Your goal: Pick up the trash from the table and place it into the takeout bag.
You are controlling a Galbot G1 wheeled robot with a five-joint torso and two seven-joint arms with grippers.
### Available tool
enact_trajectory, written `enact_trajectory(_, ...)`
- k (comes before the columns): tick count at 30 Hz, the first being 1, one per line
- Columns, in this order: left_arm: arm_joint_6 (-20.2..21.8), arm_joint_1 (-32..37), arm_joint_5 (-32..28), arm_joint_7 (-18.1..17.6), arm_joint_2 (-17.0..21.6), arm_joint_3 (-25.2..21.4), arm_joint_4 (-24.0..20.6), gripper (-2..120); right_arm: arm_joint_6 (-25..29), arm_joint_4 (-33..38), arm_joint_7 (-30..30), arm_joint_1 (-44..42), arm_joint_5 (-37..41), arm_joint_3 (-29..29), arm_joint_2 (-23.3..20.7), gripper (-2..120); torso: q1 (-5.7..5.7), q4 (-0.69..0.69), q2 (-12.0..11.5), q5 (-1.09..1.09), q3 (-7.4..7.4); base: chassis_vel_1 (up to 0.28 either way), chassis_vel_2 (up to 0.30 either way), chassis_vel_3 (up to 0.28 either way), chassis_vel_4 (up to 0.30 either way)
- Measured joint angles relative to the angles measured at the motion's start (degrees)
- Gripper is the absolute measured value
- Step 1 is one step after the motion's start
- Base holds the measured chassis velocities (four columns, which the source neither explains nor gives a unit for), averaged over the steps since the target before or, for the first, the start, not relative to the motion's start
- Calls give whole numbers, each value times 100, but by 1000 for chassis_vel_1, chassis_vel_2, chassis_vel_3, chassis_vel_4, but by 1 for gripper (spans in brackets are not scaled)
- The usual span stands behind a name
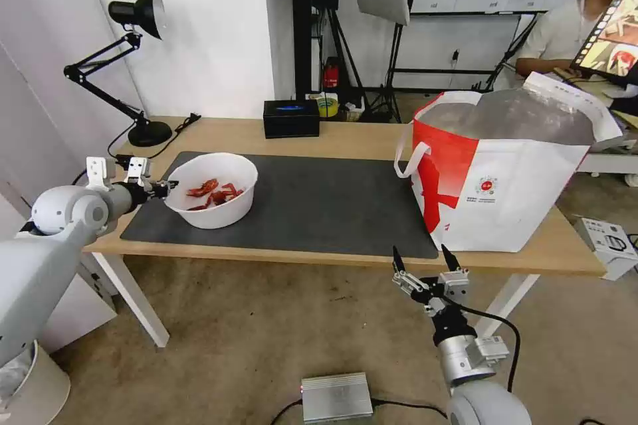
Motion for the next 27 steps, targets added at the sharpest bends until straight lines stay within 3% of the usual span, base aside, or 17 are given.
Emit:
enact_trajectory(10,1,50,-142,-72,23,-63,-197,0,0,0,0,0,0,0,0,100,-1,0,0,0,0,0,0,0,0)
enact_trajectory(27,145,295,-1157,-549,73,-329,-845,0,0,0,0,0,0,0,0,100,0,1,0,1,0,0,0,0,0)
